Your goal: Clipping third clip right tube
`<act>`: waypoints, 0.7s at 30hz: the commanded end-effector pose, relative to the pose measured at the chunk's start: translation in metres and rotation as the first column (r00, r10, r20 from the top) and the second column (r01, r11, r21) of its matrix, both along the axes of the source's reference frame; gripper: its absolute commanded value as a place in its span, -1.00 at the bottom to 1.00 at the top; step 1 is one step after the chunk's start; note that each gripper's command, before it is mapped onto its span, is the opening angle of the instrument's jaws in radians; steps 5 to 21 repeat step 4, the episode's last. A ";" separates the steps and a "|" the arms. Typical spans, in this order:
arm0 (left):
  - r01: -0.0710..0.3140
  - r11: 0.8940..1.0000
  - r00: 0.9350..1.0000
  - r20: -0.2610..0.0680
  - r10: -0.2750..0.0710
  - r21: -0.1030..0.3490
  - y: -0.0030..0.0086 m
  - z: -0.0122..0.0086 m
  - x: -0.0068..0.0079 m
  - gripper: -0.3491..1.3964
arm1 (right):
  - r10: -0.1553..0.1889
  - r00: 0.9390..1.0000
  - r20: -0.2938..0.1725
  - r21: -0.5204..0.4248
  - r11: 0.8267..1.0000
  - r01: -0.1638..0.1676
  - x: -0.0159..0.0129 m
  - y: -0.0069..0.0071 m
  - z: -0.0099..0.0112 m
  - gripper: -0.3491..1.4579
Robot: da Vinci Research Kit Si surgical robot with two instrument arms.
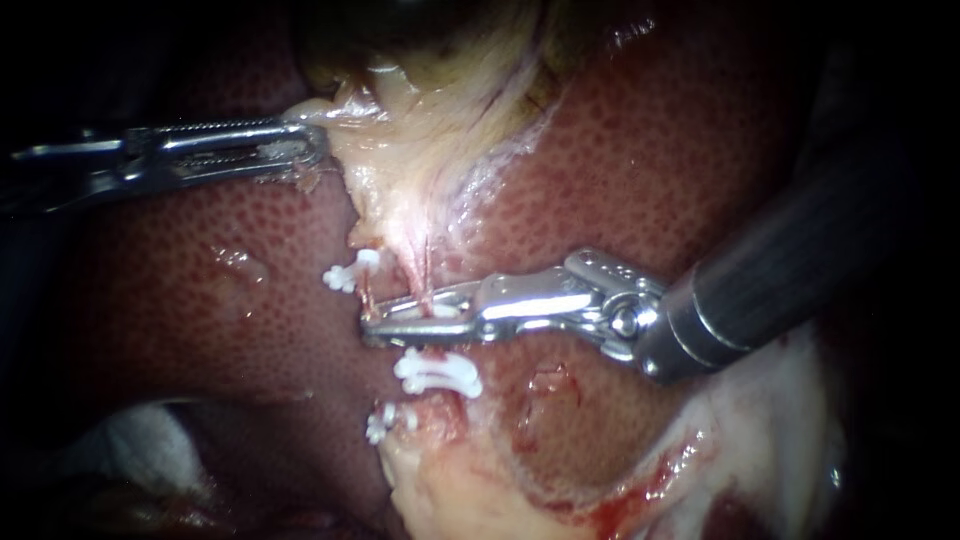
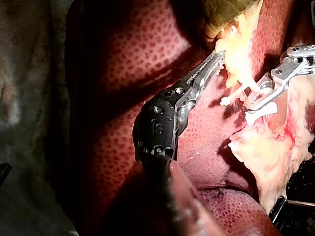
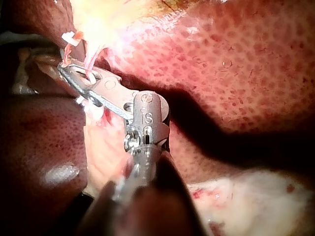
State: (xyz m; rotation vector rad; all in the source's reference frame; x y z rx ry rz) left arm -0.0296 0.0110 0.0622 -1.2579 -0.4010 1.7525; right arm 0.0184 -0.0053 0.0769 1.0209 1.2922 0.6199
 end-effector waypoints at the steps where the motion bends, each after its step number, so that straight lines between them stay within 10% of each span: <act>1: 0.001 1.000 1.000 -0.001 -0.001 0.000 0.0000 0.0000 0.0000 -1.00 | -0.001 1.000 0.000 0.001 1.000 0.001 0.0000 0.0000 0.0000 -1.00; 21: 0.001 1.000 1.000 -0.001 -0.001 0.000 0.0000 0.0000 0.0000 -1.00 | -0.001 1.000 0.000 0.001 1.000 0.001 0.0000 0.0000 0.0000 -1.00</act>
